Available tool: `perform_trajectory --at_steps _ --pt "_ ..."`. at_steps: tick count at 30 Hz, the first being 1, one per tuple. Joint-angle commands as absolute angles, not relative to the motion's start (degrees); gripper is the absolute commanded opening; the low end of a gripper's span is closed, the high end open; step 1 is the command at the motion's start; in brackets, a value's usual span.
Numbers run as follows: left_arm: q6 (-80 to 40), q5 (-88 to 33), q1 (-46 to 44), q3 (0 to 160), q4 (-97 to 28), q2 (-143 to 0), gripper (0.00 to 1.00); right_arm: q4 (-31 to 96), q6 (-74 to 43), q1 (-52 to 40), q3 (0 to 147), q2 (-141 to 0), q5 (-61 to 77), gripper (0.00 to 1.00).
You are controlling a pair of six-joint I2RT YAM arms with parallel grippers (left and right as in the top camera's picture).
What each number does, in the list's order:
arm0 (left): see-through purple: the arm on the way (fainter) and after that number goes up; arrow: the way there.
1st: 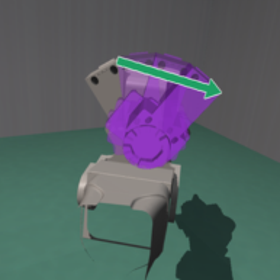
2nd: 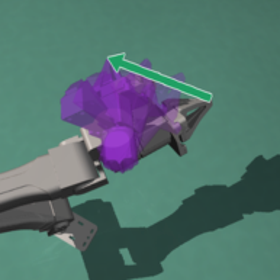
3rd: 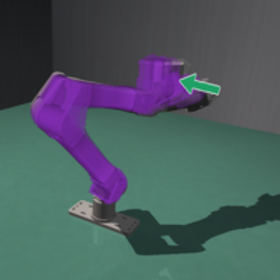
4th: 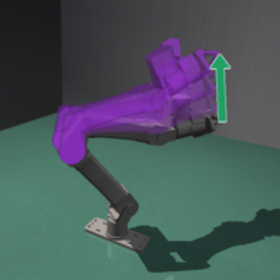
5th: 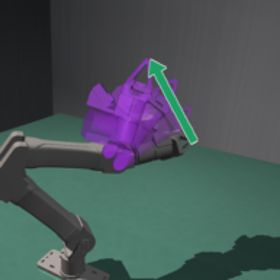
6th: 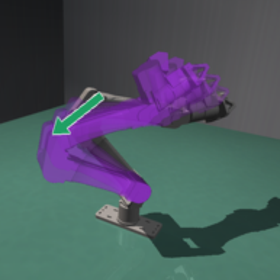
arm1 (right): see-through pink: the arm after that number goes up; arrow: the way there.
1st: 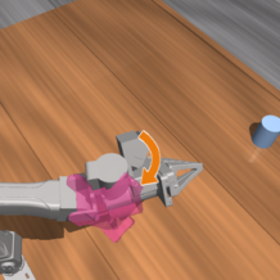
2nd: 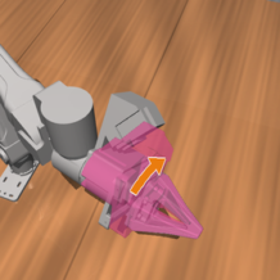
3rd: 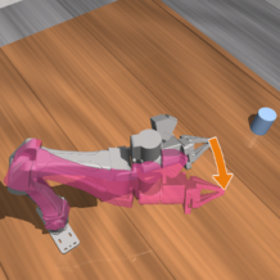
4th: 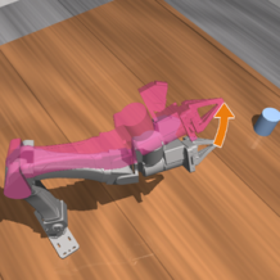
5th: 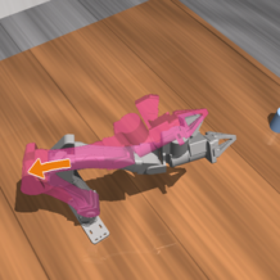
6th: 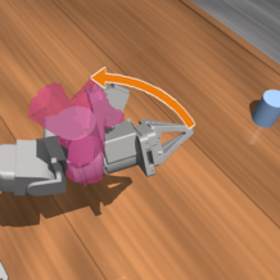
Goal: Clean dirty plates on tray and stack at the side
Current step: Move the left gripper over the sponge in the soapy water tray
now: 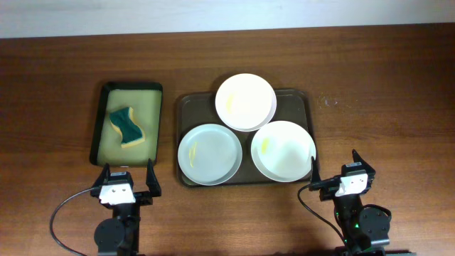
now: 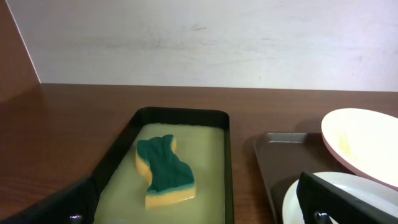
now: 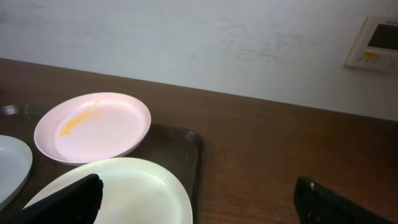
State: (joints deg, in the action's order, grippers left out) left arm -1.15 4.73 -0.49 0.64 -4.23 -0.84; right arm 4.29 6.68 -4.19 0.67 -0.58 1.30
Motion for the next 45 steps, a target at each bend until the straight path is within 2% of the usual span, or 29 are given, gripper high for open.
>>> perform_trajectory --at_steps 1,32,33,36,37,39,42,45 --pt "-1.54 5.39 -0.21 0.49 -4.36 -0.67 0.99 4.54 7.07 -4.45 0.32 -0.32 0.97 0.98" --pt "-1.61 5.34 -0.21 0.49 -4.27 -0.67 0.99 4.54 7.07 -4.45 0.32 -0.32 0.97 0.98" --pt "-3.33 3.31 -0.21 0.54 -2.04 -0.67 1.0 4.54 7.07 -4.45 0.32 -0.32 0.97 0.98" --pt "-16.16 -23.35 -0.21 0.54 7.44 -0.67 0.99 4.54 7.07 -4.45 0.32 -0.32 0.99 0.98" --pt "-16.49 -25.96 -0.21 0.54 9.3 -0.67 0.99 4.54 7.07 -4.45 0.32 -0.32 0.97 0.98" --pt "-16.49 -26.09 -0.19 0.54 14.68 -0.67 0.99 4.54 7.07 -4.45 0.32 -0.32 0.97 0.98" --pt "-16.19 -21.21 -0.19 1.21 32.97 -0.67 0.99 4.54 7.07 -4.45 0.32 -0.32 0.97 0.98" --pt "-10.61 -16.71 -0.21 7.07 32.03 -1.19 0.99 4.54 7.07 -4.45 0.32 -0.32 0.97 0.98"
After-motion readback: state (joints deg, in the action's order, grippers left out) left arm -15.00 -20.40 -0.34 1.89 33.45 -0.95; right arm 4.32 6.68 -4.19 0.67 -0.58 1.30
